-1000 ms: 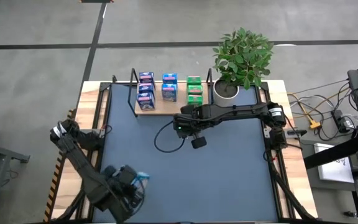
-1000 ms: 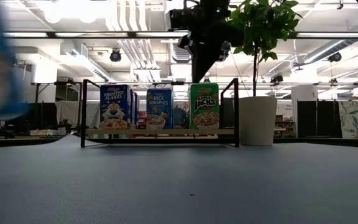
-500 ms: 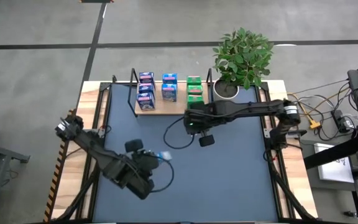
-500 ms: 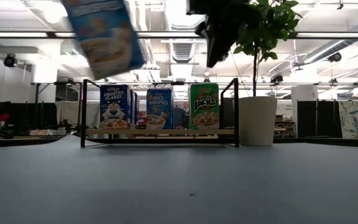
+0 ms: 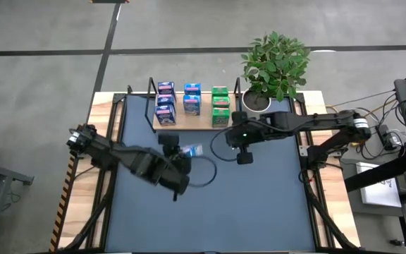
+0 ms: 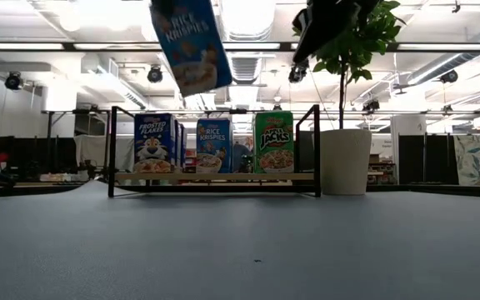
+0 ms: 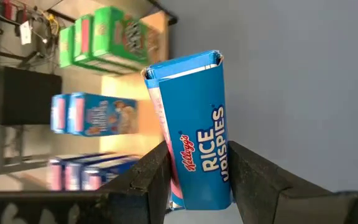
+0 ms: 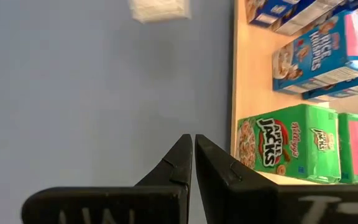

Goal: Stack cereal on shelf
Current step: Put the light blue cereal box on the shelf aligned with the other light blue cereal boxes

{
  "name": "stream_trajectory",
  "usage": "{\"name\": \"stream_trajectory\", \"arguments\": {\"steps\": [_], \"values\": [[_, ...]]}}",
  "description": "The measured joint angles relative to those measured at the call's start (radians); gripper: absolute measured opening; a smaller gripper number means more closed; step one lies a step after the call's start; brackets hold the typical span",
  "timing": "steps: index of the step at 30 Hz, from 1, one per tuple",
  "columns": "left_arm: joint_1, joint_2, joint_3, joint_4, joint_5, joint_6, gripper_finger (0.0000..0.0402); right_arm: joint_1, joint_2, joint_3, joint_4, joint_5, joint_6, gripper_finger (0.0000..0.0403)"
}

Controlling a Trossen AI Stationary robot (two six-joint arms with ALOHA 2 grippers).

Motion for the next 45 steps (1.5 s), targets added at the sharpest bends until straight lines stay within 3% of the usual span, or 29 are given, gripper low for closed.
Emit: {"name": "stream_trajectory", "arguments": {"steps": [9,16,22,28,45], "values": [[0.253,-0.003,-0.013,0.023,0.053,0.360,0.0131,0.000,-0.068,-0.082,0.100,-0.003,0.026,0.0011],[0.469,-0.003,-0.020,0.156,0.382,0.610,0.0131,0.000,-0.058,-0.085,0.116,-0.003,0.043,0.0011],[0.618,-0.002,-0.020,0.196,0.502,0.760,0.0131,0.000,-0.057,-0.085,0.121,-0.003,0.043,0.0011],[0.733,0.017,-0.020,0.202,0.617,0.805,0.0131,0.000,-0.057,-0.084,0.144,-0.002,0.037,0.0011],[0.819,0.138,-0.021,0.213,0.627,0.873,0.0132,-0.002,-0.057,-0.084,0.143,0.002,0.043,0.0011]]}}
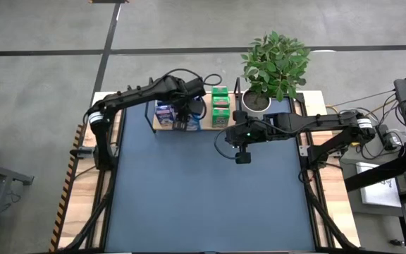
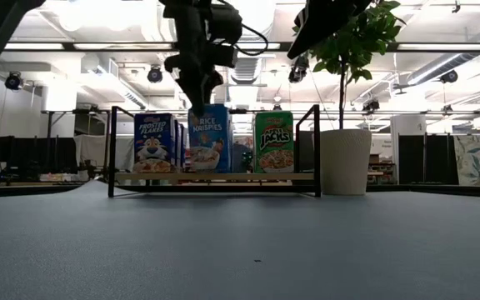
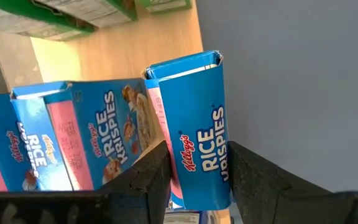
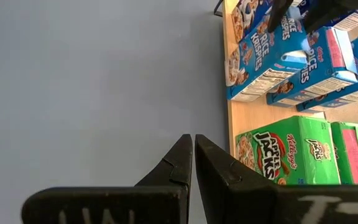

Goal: Stack cereal on shelf
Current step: Put the light blue cereal box on the shelf aligned with the other light blue cereal boxes

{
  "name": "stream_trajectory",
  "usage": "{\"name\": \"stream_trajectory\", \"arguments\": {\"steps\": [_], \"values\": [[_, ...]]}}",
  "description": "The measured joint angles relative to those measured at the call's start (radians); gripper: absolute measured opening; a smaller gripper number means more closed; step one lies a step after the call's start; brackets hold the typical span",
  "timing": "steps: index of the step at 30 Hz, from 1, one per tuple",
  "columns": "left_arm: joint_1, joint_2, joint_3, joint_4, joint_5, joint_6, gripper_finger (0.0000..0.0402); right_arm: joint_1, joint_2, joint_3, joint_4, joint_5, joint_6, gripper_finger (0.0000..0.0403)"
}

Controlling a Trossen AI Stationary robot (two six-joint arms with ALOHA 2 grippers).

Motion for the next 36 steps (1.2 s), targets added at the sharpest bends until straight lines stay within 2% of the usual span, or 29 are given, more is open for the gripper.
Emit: {"name": "stream_trajectory", "arguments": {"steps": [6,19,31,36], "values": [[0.000,0.001,0.000,0.031,-0.059,0.029,0.0132,0.000,0.000,0.000,0.000,0.000,0.000,0.0011],[0.000,0.002,0.001,0.040,-0.051,0.043,0.0135,0.000,0.000,0.000,0.000,0.001,0.000,0.0011],[0.000,0.002,0.002,0.042,-0.051,0.039,0.0207,0.000,0.000,0.000,0.000,0.001,0.001,0.0011],[0.000,0.002,0.002,0.040,-0.052,0.039,0.0223,0.000,0.000,0.000,-0.001,0.001,0.001,0.0011]]}}
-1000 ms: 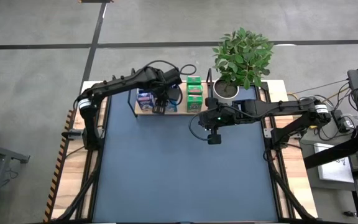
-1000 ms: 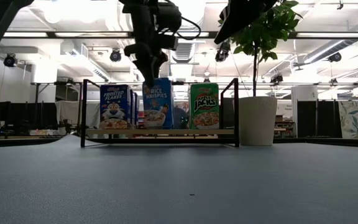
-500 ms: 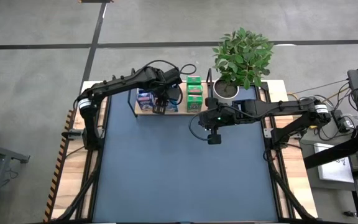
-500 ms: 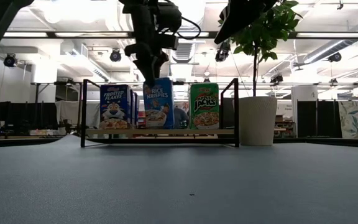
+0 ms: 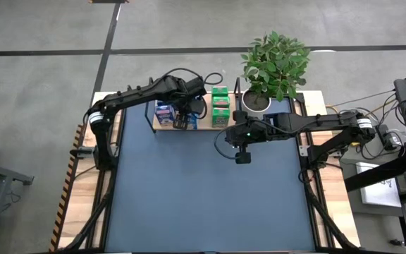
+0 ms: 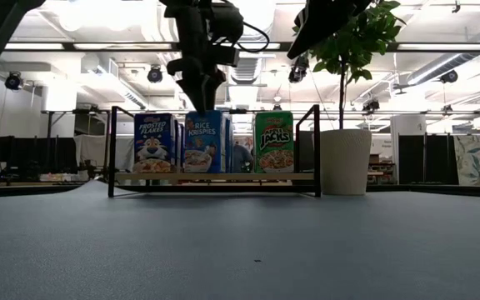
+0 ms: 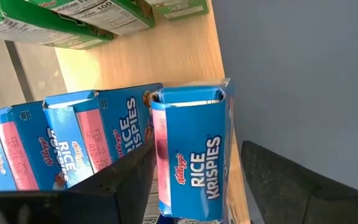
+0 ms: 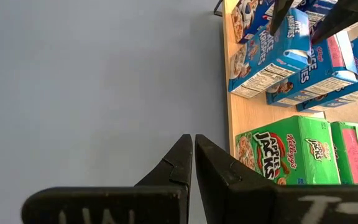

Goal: Stack cereal on shelf
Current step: Put the light blue cereal box on the shelf aligned with the other light blue cereal boxes

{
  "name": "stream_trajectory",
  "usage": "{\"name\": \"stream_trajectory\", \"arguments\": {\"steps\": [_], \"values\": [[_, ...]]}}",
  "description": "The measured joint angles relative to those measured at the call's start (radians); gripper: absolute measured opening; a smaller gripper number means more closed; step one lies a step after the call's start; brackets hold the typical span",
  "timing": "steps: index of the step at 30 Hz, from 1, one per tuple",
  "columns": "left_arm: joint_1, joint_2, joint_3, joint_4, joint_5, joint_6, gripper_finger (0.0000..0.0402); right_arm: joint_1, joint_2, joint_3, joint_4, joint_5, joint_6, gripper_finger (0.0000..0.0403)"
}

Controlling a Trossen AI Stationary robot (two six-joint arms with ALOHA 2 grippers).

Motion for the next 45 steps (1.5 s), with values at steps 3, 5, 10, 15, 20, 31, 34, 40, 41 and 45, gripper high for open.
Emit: {"name": "stream_trajectory", "arguments": {"steps": [3,5,10,15,20,31,34,40,41,45], "values": [[0.000,-0.003,0.005,-0.013,-0.007,0.000,0.0224,0.000,0.000,0.000,0.000,0.000,0.000,0.0011],[-0.001,-0.005,0.027,-0.036,-0.008,-0.003,0.0224,0.000,0.000,0.000,0.000,0.000,0.000,0.0011],[-0.001,-0.015,0.102,-0.090,0.011,-0.043,0.0222,0.000,0.000,0.000,0.000,0.000,0.009,0.0011],[-0.012,-0.096,0.054,-0.003,0.024,-0.039,0.0187,0.000,0.000,-0.005,0.000,0.000,0.011,0.0011],[-0.017,-0.216,-0.148,0.179,0.027,-0.052,0.0126,0.000,0.000,-0.014,0.000,0.000,0.011,0.0011],[-0.017,-0.427,-0.641,0.750,-0.123,-0.076,0.0036,0.000,0.000,-0.016,0.028,0.000,0.008,0.0011],[-0.021,-0.443,-0.689,0.801,-0.123,-0.109,0.0033,0.000,0.000,-0.016,0.029,0.000,0.009,0.0011],[-0.023,-0.432,-0.708,0.812,-0.123,-0.213,0.0032,0.000,0.000,-0.016,0.031,0.000,0.010,0.0011],[-0.023,-0.426,-0.709,0.815,-0.123,-0.225,0.0032,0.000,0.000,-0.016,0.032,0.000,0.010,0.0011],[-0.028,-0.401,-0.704,0.816,-0.124,-0.278,0.0032,0.000,0.000,-0.016,0.044,0.000,0.010,0.0011]]}}
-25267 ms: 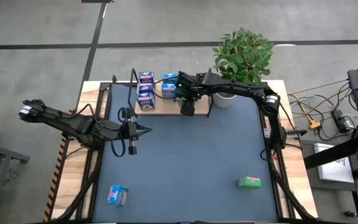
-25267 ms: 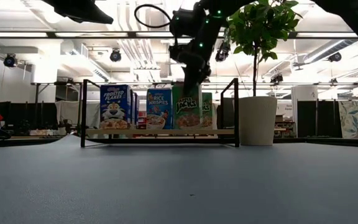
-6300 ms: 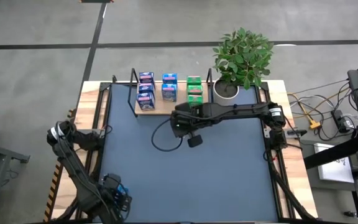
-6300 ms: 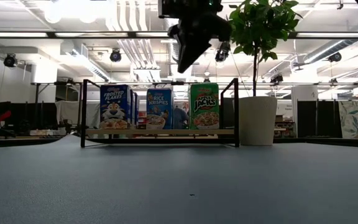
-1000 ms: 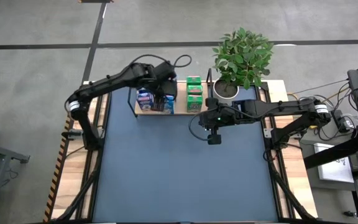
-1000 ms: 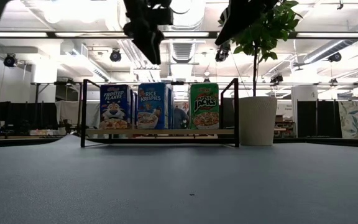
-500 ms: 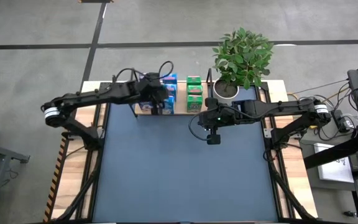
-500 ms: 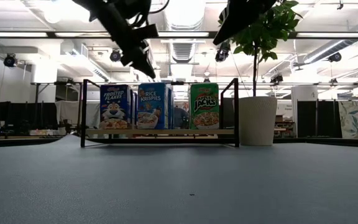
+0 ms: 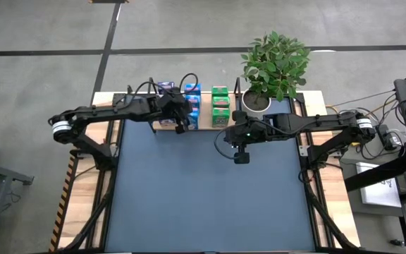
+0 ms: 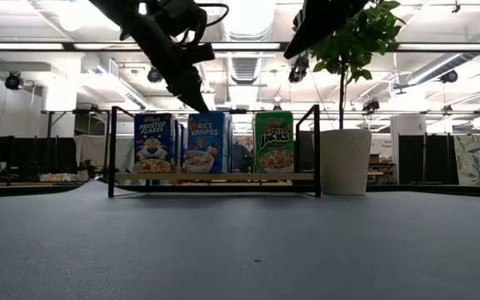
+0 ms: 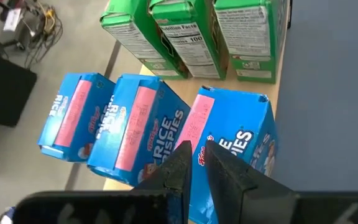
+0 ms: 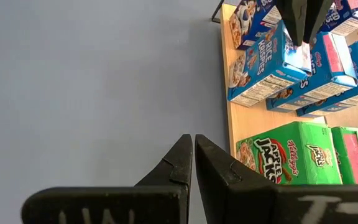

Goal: Stack cereal on shelf
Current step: Put the light blue cereal box on the shelf aligned with the other light blue cereal boxes

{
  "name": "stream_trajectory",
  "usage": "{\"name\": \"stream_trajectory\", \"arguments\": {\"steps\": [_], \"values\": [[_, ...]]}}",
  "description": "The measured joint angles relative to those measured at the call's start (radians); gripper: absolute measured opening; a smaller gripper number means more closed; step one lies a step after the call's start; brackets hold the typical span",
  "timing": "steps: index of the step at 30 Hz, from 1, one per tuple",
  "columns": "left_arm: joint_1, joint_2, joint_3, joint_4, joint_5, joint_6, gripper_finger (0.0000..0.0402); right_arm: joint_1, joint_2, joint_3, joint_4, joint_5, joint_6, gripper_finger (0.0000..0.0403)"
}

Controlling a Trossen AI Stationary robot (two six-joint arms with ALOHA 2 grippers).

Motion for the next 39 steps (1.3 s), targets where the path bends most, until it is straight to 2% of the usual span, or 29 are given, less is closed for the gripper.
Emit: {"name": "stream_trajectory", "arguments": {"steps": [11,27,35,39], "values": [[-0.004,0.010,0.019,-0.006,0.001,-0.126,0.0032,0.000,0.000,0.000,0.000,0.000,0.000,0.0011],[-0.007,-0.042,0.019,-0.013,0.002,-0.160,0.0032,0.000,0.000,-0.010,0.029,0.000,0.000,0.0011],[-0.036,-0.150,0.004,-0.011,0.002,-0.157,0.0032,0.000,0.004,-0.111,0.258,0.000,0.026,0.0011],[-0.101,-0.236,-0.084,0.074,0.002,-0.157,0.0032,0.000,0.030,-0.175,0.399,0.008,0.038,0.0011]]}}
